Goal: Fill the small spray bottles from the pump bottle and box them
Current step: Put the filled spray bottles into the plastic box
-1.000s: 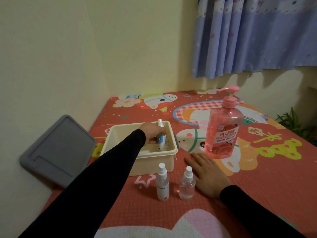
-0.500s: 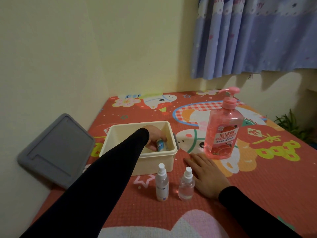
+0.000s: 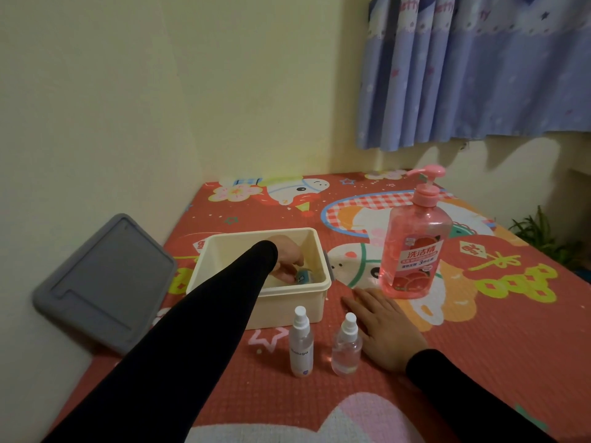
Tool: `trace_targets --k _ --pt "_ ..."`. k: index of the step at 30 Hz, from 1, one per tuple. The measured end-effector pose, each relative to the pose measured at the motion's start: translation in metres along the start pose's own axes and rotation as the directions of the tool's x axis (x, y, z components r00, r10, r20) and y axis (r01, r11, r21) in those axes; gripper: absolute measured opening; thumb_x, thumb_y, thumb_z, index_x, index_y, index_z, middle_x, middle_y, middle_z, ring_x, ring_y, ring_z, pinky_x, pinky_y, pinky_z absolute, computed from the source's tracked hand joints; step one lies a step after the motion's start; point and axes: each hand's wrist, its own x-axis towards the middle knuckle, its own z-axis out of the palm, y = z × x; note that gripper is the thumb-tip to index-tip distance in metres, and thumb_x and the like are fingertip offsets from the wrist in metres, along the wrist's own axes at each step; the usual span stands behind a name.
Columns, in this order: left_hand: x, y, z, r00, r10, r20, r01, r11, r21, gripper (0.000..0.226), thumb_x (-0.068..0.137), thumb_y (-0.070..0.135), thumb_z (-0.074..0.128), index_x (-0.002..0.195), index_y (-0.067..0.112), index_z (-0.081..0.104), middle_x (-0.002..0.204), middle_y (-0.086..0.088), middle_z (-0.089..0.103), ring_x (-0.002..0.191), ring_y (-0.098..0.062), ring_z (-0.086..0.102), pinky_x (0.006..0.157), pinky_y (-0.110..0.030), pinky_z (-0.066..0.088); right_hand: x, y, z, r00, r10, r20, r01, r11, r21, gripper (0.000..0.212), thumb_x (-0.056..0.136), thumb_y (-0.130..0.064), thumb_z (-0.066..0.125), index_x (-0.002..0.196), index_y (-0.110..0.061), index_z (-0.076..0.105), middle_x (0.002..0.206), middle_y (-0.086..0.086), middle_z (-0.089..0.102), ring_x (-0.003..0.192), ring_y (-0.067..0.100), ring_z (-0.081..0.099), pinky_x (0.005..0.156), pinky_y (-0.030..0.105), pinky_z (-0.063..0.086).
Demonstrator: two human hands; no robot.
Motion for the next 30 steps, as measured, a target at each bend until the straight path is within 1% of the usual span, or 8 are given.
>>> trace_targets --k 5,9,13,16,19,22,25,30 --pt "-0.005 -0.003 -0.004 0.999 0.038 -0.002 -0.038 0.999 0.005 0.015 0.095 0.007 0.051 0.108 0.001 0.057 0.097 -0.015 0.062 0.078 -0.023 0.061 0.080 -0.031 0.056 0.000 0.000 0.001 1.000 -0.001 0.007 0.001 1.000 0.003 0.088 0.072 -0.068 -0.009 0.152 -0.036 0.012 0.162 -0.005 0.006 0.150 0.016 0.000 0.119 0.034 -0.003" --pt "-0.015 -0.005 -0.008 0.976 0.204 -0.074 -0.196 0.975 0.108 0.018 0.092 0.011 0.052 0.105 0.004 0.063 0.089 -0.008 0.062 0.071 -0.020 0.057 0.069 -0.030 0.052 0.000 0.001 0.001 1.000 0.002 0.004 -0.002 1.000 -0.019 0.060 0.096 -0.059 0.016 0.152 -0.036 0.012 0.162 -0.004 0.007 0.150 0.016 0.001 0.120 0.034 -0.002" --pt "-0.037 -0.001 -0.010 0.833 0.518 -0.196 -0.477 0.851 0.221 0.021 0.092 0.020 0.055 0.107 0.012 0.066 0.100 -0.003 0.065 0.089 -0.020 0.060 0.084 -0.035 0.051 0.001 0.002 0.004 1.000 0.000 -0.007 0.000 1.000 -0.017 0.058 0.097 -0.057 0.018 0.151 -0.036 0.015 0.162 -0.004 0.010 0.149 0.016 0.004 0.120 0.034 0.000" --pt "-0.071 0.007 -0.006 0.712 0.693 -0.116 -0.627 0.701 0.341 0.017 0.094 0.028 0.056 0.102 0.020 0.067 0.095 0.007 0.065 0.086 -0.012 0.060 0.079 -0.027 0.046 0.002 0.002 0.004 1.000 0.004 -0.010 -0.004 1.000 -0.003 0.057 0.098 -0.056 0.021 0.151 -0.035 0.017 0.162 -0.003 0.011 0.149 0.017 0.005 0.121 0.034 0.001" --pt "-0.104 0.010 0.001 0.650 0.760 -0.004 -0.679 0.582 0.448 0.017 0.094 0.034 0.057 0.099 0.022 0.068 0.091 0.012 0.065 0.086 -0.008 0.059 0.078 -0.024 0.046 0.001 0.001 0.004 1.000 0.008 -0.009 -0.008 1.000 0.006 0.061 0.096 -0.060 0.017 0.151 -0.035 0.018 0.162 -0.002 0.012 0.149 0.017 0.005 0.121 0.035 0.001" --pt "-0.128 0.002 0.005 0.617 0.786 0.033 -0.699 0.529 0.482 0.022 0.093 0.040 0.057 0.102 0.024 0.069 0.087 0.016 0.064 0.083 -0.001 0.058 0.076 -0.020 0.046 0.000 0.000 0.004 1.000 0.017 -0.004 -0.017 1.000 0.015 0.086 0.076 -0.070 -0.004 0.151 -0.035 0.018 0.162 -0.002 0.012 0.149 0.018 0.006 0.122 0.036 0.003" --pt "-0.143 -0.014 0.006 0.630 0.776 0.019 -0.689 0.548 0.474 0.034 0.088 0.051 0.059 0.109 0.025 0.066 0.088 0.017 0.063 0.083 0.000 0.059 0.078 -0.020 0.048 0.000 -0.001 0.003 1.000 0.016 -0.015 -0.016 1.000 0.004 0.094 0.069 -0.069 -0.009 0.151 -0.034 0.019 0.162 -0.002 0.013 0.149 0.017 0.006 0.122 0.036 0.004" --pt "-0.152 -0.047 0.006 0.739 0.673 0.032 -0.568 0.597 0.567 0.053 0.075 0.057 0.071 0.120 0.032 0.057 0.100 0.016 0.060 0.087 -0.004 0.058 0.081 -0.024 0.050 0.001 0.000 0.003 1.000 0.018 -0.011 -0.018 1.000 -0.008 0.106 0.064 -0.080 -0.016 0.151 -0.033 0.021 0.161 -0.001 0.016 0.149 0.018 0.010 0.122 0.037 0.008"
